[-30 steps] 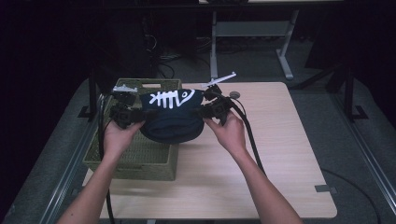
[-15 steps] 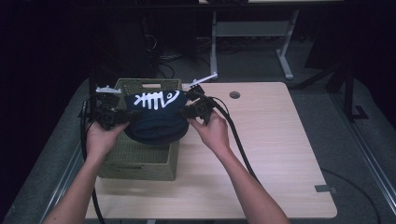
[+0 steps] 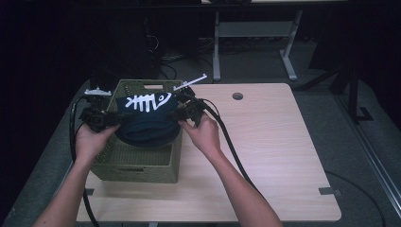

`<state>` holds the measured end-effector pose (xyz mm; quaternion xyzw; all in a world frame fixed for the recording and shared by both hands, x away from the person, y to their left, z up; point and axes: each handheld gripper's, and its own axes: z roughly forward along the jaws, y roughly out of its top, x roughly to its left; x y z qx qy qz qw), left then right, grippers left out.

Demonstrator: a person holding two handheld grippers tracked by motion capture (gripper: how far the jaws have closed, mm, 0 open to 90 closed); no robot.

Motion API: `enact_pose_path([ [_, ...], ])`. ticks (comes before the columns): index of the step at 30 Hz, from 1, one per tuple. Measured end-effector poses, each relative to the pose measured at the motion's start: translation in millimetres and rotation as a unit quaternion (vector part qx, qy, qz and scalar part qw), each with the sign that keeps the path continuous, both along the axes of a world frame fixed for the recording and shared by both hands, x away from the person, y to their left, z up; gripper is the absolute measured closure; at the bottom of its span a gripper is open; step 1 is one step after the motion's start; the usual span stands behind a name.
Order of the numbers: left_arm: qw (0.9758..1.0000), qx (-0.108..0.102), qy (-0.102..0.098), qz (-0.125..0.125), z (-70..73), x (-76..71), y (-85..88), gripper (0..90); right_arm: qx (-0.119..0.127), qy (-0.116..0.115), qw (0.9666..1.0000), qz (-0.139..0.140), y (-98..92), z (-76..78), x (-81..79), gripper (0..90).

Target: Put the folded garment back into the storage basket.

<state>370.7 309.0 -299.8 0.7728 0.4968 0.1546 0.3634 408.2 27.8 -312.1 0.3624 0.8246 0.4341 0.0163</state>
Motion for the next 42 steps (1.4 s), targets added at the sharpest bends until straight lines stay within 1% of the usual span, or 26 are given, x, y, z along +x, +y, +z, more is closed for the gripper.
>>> enact_pose_path([
  [1, 1.0, 0.001, 0.002, -0.001, -0.6, 0.7, 3.4, 68.8, 0.001, 0.005, 1.0, -0.001, 1.8, -0.5, -0.3, 71.6],
  [2, 1.0, 0.001, 0.001, -0.002, -1.1, 1.0, 5.0, 68.7, 0.002, 0.001, 1.0, 0.002, 3.0, -2.1, 0.3, 71.6],
  [3, 1.0, 0.002, 0.002, -0.002, -1.4, 1.1, 6.3, 68.7, 0.002, 0.007, 1.0, -0.001, 4.6, -2.3, -0.1, 71.6],
  [6, 1.0, 0.006, 0.003, -0.001, -2.3, 1.5, 8.5, 68.7, 0.002, 0.007, 1.0, 0.001, 7.3, -3.9, 0.2, 71.6],
  [7, 1.0, 0.007, 0.003, -0.001, -2.4, 1.5, 9.2, 68.7, 0.002, 0.003, 1.0, 0.002, 9.2, -5.1, 0.4, 71.6],
  [12, 1.0, 0.009, 0.004, -0.003, -5.1, 2.5, 14.8, 68.6, 0.004, 0.008, 1.0, 0.0, 14.2, -8.3, 1.1, 71.5],
  [17, 0.9999, 0.013, 0.006, -0.003, -11.8, 3.6, 20.1, 68.7, 0.003, 0.011, 0.9999, 0.0, 20.2, -13.4, 2.2, 71.4],
  [19, 0.9998, 0.016, 0.007, -0.004, -14.3, 4.3, 22.3, 68.7, 0.004, 0.016, 0.9999, -0.001, 22.9, -16.5, 3.1, 71.3],
  [22, 0.9998, 0.015, 0.014, 0.002, -19.5, 5.0, 25.3, 68.6, 0.003, 0.021, 0.9998, 0.001, 26.8, -21.9, 4.9, 71.1],
  [23, 0.9997, 0.016, 0.019, 0.004, -21.5, 5.2, 25.7, 68.5, 0.001, 0.022, 0.9997, 0.003, 28.0, -23.4, 5.1, 70.9],
  [28, 0.9992, 0.032, 0.024, 0.006, -28.5, 5.4, 27.8, 68.1, -0.005, 0.029, 0.9996, 0.005, 34.8, -31.8, 6.3, 70.8],
  [32, 0.999, 0.032, 0.029, 0.01, -33.2, 6.5, 31.0, 68.0, -0.009, 0.032, 0.9994, 0.008, 39.1, -36.1, 6.6, 70.6],
  [34, 0.9988, 0.036, 0.031, 0.012, -34.7, 6.6, 31.4, 67.8, -0.011, 0.033, 0.9994, 0.009, 41.0, -38.2, 6.9, 70.6],
  [35, 0.9986, 0.041, 0.032, 0.013, -37.5, 6.7, 31.7, 67.8, -0.013, 0.033, 0.9993, 0.009, 41.7, -39.2, 6.9, 70.5],
  [39, 0.9984, 0.044, 0.034, 0.015, -40.9, 7.3, 32.9, 67.7, -0.017, 0.04, 0.999, 0.009, 46.1, -46.4, 7.6, 70.4],
  [42, 0.998, 0.048, 0.037, 0.016, -44.0, 8.3, 32.2, 67.4, -0.022, 0.039, 0.999, 0.009, 47.2, -49.1, 7.3, 70.3],
])
